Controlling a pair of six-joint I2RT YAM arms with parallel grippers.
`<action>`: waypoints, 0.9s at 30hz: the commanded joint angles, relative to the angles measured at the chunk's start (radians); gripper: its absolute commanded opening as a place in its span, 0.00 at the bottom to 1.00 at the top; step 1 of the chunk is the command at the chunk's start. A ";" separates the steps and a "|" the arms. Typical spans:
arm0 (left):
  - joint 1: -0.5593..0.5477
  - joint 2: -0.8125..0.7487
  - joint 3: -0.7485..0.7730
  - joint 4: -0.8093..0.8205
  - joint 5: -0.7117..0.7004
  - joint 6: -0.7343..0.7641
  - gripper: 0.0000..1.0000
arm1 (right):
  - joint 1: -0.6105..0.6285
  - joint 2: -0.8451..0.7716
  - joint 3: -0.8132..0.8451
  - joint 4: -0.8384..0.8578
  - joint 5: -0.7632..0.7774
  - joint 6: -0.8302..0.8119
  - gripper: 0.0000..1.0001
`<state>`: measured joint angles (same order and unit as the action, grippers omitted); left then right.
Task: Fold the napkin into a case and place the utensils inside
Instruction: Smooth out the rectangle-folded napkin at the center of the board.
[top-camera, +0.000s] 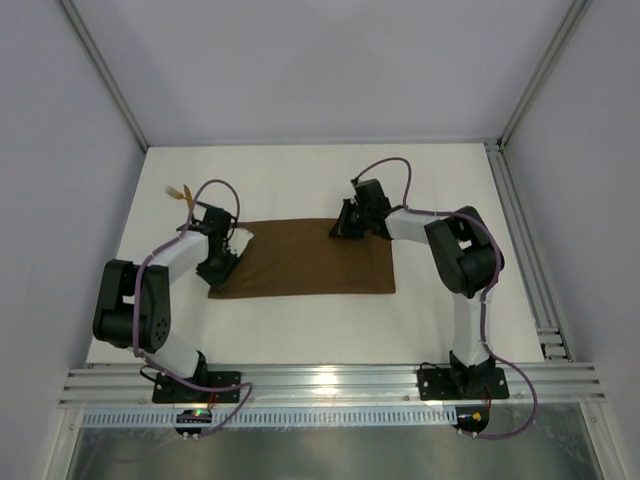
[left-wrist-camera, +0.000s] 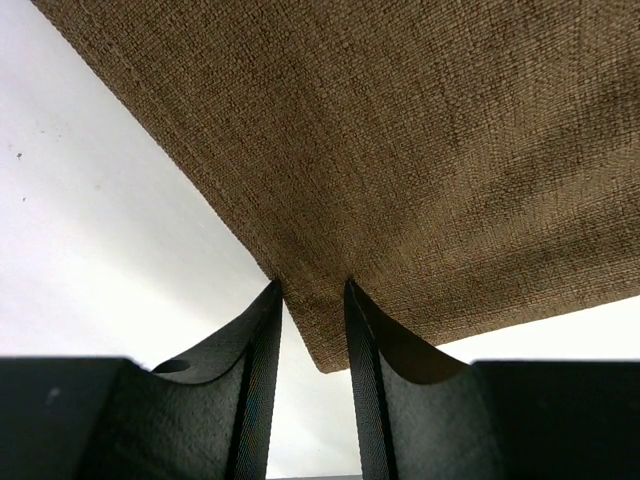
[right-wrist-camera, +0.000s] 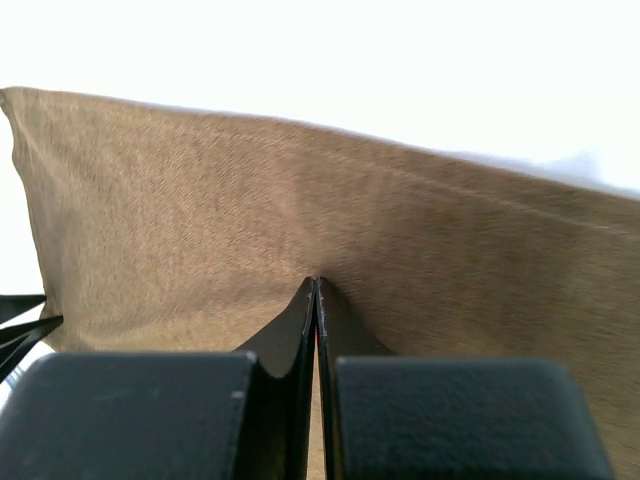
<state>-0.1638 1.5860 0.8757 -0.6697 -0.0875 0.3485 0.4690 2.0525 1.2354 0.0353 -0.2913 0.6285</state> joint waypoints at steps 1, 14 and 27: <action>0.013 0.049 -0.070 0.052 0.004 0.024 0.34 | -0.020 -0.032 -0.008 0.012 0.023 -0.030 0.03; 0.015 -0.060 0.209 -0.030 0.121 -0.065 0.40 | -0.032 -0.216 0.126 -0.179 0.078 -0.205 0.07; 0.017 0.302 0.502 0.140 0.003 -0.146 0.37 | -0.219 -0.112 0.049 -0.261 0.055 -0.228 0.06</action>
<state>-0.1505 1.8172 1.3495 -0.5743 -0.0269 0.2340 0.2375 1.8919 1.2667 -0.1867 -0.2329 0.4259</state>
